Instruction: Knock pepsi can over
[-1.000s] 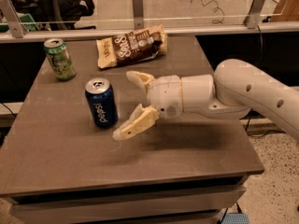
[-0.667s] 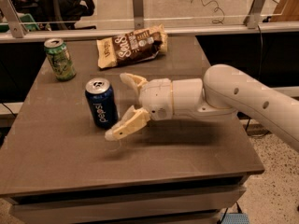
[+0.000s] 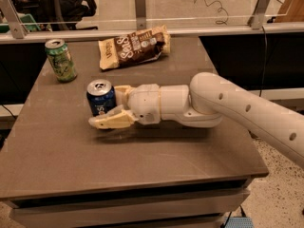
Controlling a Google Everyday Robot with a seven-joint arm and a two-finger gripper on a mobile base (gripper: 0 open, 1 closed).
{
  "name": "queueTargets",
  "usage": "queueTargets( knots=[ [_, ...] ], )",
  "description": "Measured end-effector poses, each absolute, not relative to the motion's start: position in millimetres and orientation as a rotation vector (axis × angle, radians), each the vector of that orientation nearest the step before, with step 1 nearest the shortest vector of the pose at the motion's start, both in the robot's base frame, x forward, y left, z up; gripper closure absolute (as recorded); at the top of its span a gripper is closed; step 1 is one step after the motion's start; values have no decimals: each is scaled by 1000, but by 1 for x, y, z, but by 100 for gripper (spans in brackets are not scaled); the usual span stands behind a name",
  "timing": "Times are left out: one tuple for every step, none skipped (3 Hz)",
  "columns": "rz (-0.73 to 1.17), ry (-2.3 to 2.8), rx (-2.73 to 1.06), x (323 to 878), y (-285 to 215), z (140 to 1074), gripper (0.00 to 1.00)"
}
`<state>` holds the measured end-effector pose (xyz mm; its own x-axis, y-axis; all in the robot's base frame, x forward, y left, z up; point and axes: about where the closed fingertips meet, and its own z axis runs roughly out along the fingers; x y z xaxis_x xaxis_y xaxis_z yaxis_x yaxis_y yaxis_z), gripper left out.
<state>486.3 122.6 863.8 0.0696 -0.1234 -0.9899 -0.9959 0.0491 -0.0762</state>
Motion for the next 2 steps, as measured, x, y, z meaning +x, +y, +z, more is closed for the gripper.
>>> queueTargets(
  knots=[
    [1071, 1253, -1273, 493, 135, 866, 64],
    [1060, 1249, -1276, 500, 135, 871, 87]
  ],
)
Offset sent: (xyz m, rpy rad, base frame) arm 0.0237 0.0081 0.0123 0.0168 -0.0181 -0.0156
